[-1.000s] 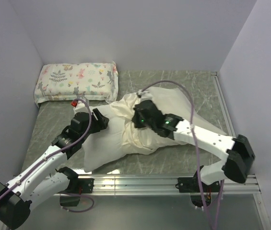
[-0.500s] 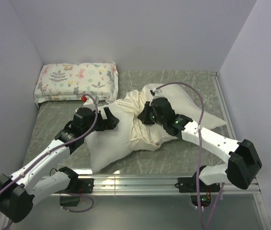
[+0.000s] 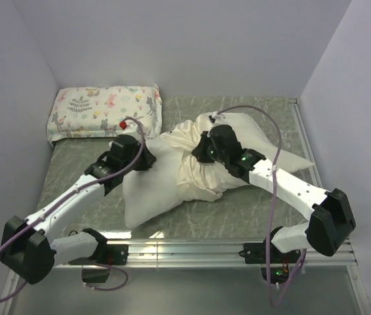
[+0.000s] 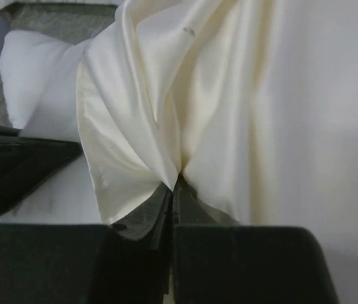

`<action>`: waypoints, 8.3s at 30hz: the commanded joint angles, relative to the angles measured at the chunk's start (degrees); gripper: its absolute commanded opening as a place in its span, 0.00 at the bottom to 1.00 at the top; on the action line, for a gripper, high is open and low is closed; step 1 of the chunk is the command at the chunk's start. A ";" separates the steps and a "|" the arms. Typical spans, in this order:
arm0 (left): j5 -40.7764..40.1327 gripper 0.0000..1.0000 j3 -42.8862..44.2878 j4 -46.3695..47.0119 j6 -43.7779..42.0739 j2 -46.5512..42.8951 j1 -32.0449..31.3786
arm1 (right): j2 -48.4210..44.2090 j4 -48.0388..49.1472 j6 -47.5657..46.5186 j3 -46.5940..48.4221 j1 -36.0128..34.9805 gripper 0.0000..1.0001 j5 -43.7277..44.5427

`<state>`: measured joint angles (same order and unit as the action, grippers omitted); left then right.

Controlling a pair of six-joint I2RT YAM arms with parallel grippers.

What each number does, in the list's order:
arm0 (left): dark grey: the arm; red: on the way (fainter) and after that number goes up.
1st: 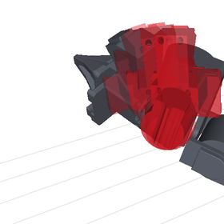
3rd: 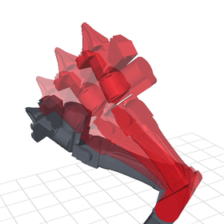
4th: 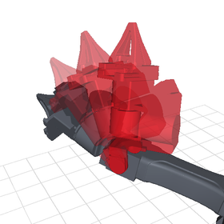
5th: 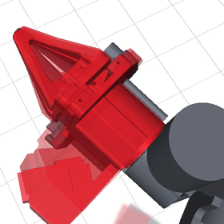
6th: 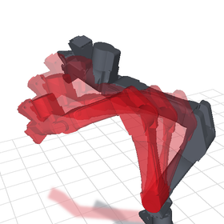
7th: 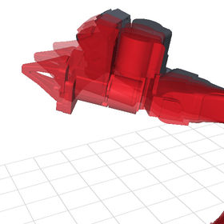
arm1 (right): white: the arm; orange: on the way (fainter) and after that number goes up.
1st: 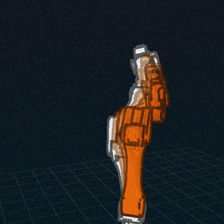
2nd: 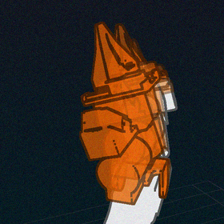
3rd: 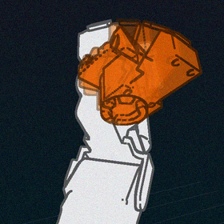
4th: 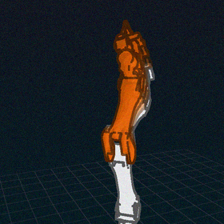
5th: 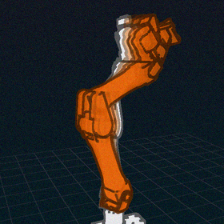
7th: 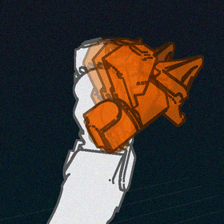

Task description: Remove the pillowcase from the pillow

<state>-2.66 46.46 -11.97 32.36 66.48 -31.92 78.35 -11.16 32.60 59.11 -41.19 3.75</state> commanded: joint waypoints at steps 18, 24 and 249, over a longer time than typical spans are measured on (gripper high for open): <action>8.81 0.00 4.17 -10.79 -1.86 -11.64 37.02 | -9.97 -5.02 -4.21 -1.63 12.46 0.00 -1.81; 16.01 0.70 8.91 -11.59 -5.10 -11.72 36.06 | -7.78 -4.75 -4.74 -1.11 4.20 0.00 1.44; 5.92 0.00 12.16 -21.61 -7.75 -22.97 28.05 | -7.42 -16.09 -10.28 -1.63 25.72 0.00 16.82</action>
<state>18.68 52.77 -34.48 26.46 46.11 -6.22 72.42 -26.44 25.30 59.27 -21.71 4.34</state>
